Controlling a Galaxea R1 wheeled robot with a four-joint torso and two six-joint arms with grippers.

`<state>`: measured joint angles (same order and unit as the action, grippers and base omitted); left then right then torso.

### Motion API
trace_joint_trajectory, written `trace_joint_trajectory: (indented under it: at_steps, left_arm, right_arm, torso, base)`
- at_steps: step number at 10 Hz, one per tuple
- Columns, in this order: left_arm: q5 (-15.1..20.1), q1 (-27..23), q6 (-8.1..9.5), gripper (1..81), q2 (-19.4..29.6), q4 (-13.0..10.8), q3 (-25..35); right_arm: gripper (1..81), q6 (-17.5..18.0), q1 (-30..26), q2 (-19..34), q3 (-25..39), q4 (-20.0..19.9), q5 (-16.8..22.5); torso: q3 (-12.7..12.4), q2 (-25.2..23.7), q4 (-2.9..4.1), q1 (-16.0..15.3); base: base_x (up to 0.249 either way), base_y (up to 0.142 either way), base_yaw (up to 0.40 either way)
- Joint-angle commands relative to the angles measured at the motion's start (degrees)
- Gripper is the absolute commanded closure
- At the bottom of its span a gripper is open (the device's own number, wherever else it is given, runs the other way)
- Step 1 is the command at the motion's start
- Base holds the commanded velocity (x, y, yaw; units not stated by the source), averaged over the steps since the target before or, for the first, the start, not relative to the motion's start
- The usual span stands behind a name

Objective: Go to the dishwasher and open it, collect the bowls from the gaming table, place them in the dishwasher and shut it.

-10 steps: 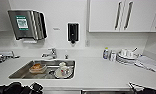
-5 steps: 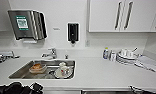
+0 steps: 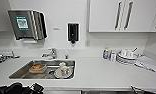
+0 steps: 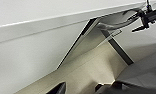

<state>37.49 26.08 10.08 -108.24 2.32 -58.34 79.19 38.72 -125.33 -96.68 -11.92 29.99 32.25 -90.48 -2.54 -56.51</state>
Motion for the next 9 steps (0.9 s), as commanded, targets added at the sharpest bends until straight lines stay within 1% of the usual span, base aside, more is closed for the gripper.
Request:
trace_joint_trajectory:
  at_steps: [1, 3, 4, 6, 9]
  left_arm:
    - [1.3, -6.6, -0.50, 1.0, 1.7, 0.4, 0.8]
    - [1.3, -6.6, -0.51, 1.0, 2.0, 0.4, 0.9]
    - [1.3, -6.6, -0.59, 1.0, 2.0, 0.4, 0.9]
    - [1.3, -6.5, -0.59, 1.0, 1.9, 0.4, 0.9]
    - [1.3, -6.5, -0.59, 1.0, 1.4, 0.7, 0.9]
  right_arm:
    - [1.0, 3.0, -2.3, 2.4, 1.0, 4.6, 9.9]
    - [1.0, 5.0, -0.4, 2.3, 1.2, 7.9, 9.9]
    - [1.0, 5.3, 0.4, 2.2, 1.0, 8.6, 9.9]
    - [1.0, 5.3, 1.2, 2.4, 0.5, 9.3, 9.9]
    - [1.0, 5.3, 1.4, 3.2, 0.8, 9.3, 9.9]
  torso:
    - [0.0, 0.0, 0.00, 0.0]
    - [0.0, 0.0, 0.00, 0.0]
    - [0.0, 0.0, 0.00, 0.0]
    - [0.0, 0.0, 0.00, 0.0]
    - [-0.1, 0.0, 0.00, 0.0]
  base:
    - [0.000, 0.000, 0.000]
    - [0.000, 0.000, 0.000]
    - [0.000, 0.000, 0.000]
    - [0.000, 0.000, 0.000]
    - [0.000, 0.000, 0.000]
